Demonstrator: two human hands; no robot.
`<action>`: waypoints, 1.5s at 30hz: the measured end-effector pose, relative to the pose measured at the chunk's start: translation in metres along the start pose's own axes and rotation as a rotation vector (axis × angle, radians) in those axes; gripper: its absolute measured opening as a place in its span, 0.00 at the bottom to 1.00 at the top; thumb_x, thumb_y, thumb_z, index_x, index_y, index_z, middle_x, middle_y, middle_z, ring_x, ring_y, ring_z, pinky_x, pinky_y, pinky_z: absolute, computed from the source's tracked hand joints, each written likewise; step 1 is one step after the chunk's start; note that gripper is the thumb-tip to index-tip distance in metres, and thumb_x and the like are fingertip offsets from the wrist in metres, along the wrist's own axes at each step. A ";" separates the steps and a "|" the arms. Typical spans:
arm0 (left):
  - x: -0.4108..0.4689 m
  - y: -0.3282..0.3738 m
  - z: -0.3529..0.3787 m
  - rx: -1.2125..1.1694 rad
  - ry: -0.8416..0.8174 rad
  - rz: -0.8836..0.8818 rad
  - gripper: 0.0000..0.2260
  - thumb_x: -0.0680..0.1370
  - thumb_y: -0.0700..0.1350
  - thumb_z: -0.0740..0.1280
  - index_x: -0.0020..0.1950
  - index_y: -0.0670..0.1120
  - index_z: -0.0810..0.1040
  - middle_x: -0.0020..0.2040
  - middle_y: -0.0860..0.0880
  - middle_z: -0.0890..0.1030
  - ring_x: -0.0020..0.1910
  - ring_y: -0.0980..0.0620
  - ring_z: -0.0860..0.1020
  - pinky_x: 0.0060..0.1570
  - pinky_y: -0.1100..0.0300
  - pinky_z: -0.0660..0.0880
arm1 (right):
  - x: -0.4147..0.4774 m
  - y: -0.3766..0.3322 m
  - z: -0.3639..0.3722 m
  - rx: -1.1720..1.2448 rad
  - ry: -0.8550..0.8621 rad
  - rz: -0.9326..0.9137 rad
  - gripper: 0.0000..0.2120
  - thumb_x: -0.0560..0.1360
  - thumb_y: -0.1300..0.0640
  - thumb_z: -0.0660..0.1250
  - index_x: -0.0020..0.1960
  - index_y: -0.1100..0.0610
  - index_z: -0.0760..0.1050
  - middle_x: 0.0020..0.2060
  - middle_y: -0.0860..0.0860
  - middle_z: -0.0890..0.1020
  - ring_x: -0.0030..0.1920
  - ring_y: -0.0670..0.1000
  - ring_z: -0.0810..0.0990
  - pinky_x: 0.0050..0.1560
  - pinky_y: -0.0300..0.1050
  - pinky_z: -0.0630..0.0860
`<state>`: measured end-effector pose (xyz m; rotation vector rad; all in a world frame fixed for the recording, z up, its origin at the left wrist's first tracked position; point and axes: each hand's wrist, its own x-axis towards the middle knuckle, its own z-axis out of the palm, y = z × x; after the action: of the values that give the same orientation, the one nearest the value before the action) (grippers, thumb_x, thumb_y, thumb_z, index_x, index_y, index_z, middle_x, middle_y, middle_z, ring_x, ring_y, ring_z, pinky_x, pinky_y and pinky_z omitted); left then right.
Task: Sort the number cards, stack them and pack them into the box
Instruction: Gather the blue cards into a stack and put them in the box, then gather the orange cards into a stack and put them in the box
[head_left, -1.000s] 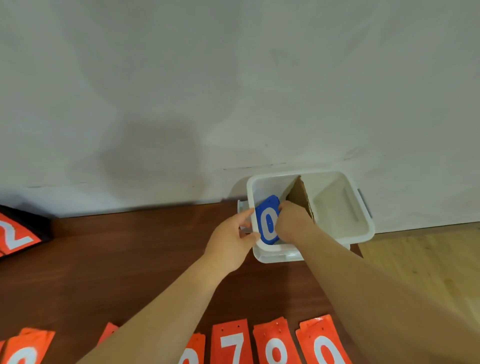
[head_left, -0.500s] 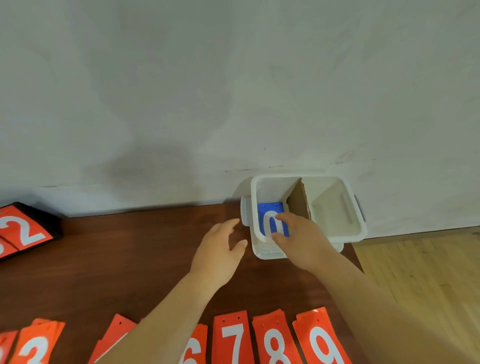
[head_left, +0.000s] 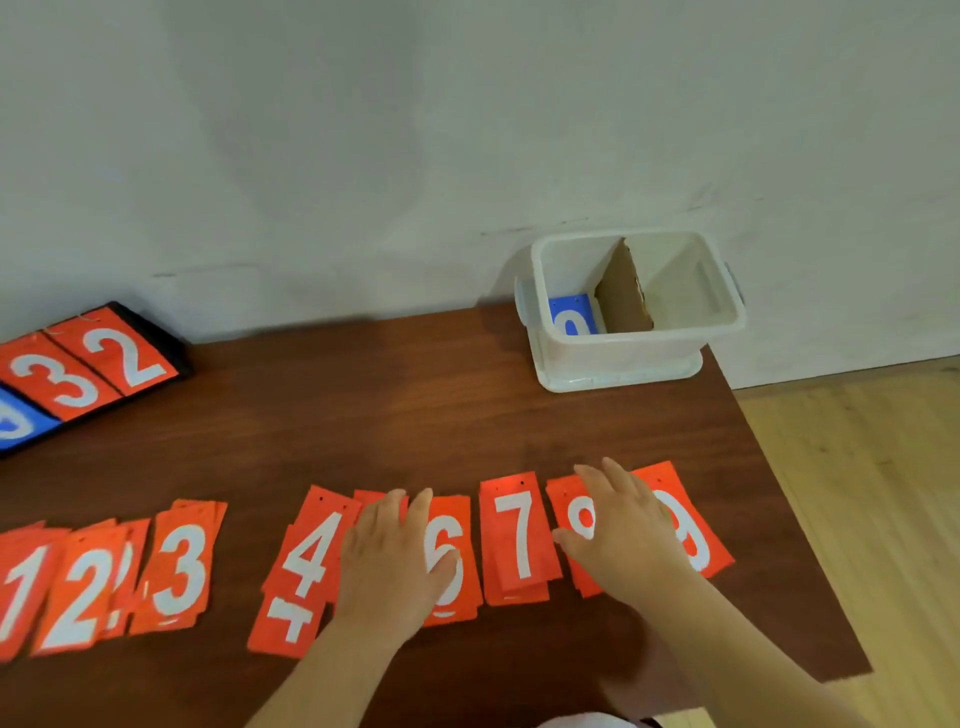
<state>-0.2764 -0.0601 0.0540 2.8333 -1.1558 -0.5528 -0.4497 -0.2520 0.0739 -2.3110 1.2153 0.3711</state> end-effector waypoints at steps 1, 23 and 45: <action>-0.009 -0.006 0.004 0.009 -0.012 -0.008 0.36 0.78 0.70 0.59 0.81 0.58 0.53 0.81 0.50 0.59 0.80 0.46 0.58 0.77 0.48 0.58 | -0.006 -0.004 0.006 -0.017 -0.007 -0.006 0.40 0.73 0.33 0.67 0.80 0.42 0.54 0.81 0.50 0.55 0.80 0.57 0.55 0.77 0.58 0.60; -0.161 -0.211 -0.006 -0.007 0.275 -0.497 0.36 0.76 0.69 0.61 0.80 0.55 0.59 0.78 0.46 0.62 0.76 0.43 0.61 0.72 0.44 0.62 | -0.070 -0.191 0.093 -0.326 -0.020 -0.443 0.45 0.70 0.25 0.60 0.80 0.40 0.51 0.82 0.52 0.51 0.80 0.64 0.53 0.75 0.68 0.55; -0.131 -0.628 -0.043 -0.277 0.097 -0.502 0.35 0.79 0.64 0.63 0.81 0.56 0.52 0.81 0.44 0.55 0.80 0.40 0.55 0.74 0.43 0.63 | -0.063 -0.612 0.270 -0.413 -0.153 -0.544 0.42 0.72 0.30 0.64 0.80 0.44 0.55 0.81 0.55 0.53 0.78 0.62 0.55 0.76 0.62 0.56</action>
<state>0.0729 0.4788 0.0335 2.8478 -0.3094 -0.5317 0.0171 0.2302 0.0609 -2.7750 0.4255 0.6246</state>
